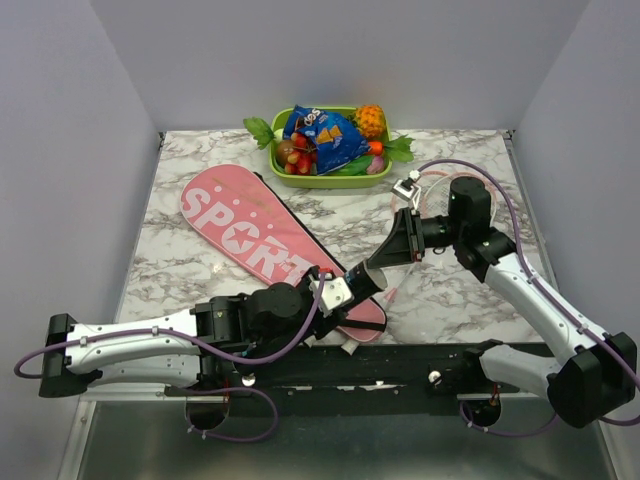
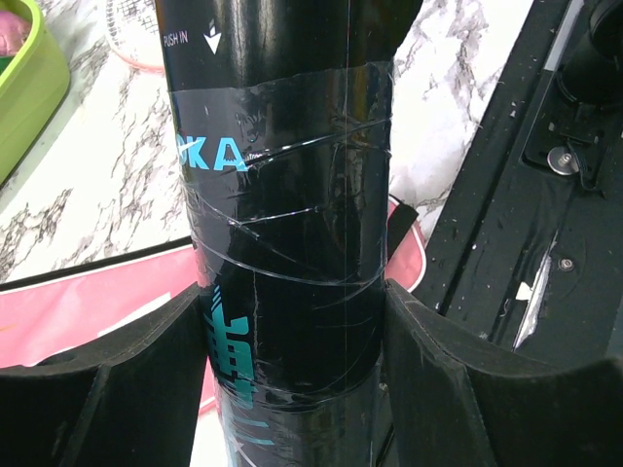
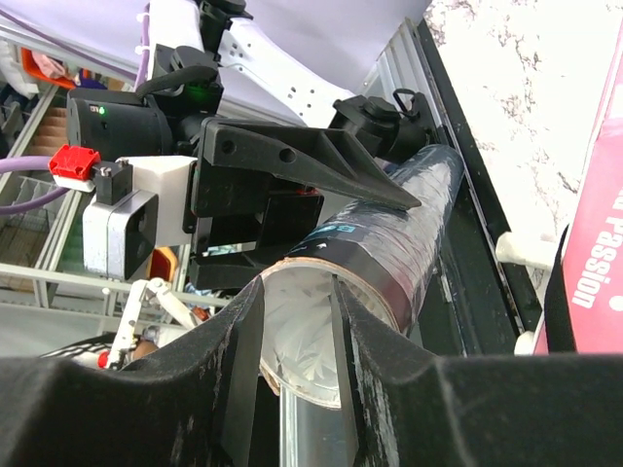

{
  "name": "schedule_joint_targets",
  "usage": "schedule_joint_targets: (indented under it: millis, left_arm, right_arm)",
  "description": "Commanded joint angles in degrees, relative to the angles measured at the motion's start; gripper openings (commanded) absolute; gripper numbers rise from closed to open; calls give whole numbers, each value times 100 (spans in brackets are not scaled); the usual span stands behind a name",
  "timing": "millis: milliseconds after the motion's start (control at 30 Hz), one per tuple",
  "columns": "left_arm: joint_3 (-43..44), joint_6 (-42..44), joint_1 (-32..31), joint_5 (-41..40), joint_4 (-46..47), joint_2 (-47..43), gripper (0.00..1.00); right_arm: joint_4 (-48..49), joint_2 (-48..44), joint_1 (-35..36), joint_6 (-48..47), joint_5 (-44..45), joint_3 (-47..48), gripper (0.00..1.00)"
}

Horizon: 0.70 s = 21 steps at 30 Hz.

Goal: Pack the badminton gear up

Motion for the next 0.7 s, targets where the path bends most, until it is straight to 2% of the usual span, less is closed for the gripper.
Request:
schedule_joint_targets:
  millis: [0, 333, 433, 500, 667]
  left_arm:
    - [437, 442, -104, -483, 1914, -240, 0]
    - [278, 539, -113, -915, 2011, -390, 0]
    - [252, 565, -113, -950, 2081, -373, 0]
    - [234, 583, -113, -967, 2160, -355, 0]
    - [234, 645, -113, -1003, 2240, -311, 0]
  right_arm:
    - [-335, 81, 235, -150, 119, -409, 44]
    - [-703, -86, 226, -500, 110, -542, 43]
    - [-1344, -24, 235, -965, 224, -323, 33]
    - [-1800, 2, 244, -1194, 329, -226, 23]
    - [-2479, 178, 349, -1784, 532, 82, 8]
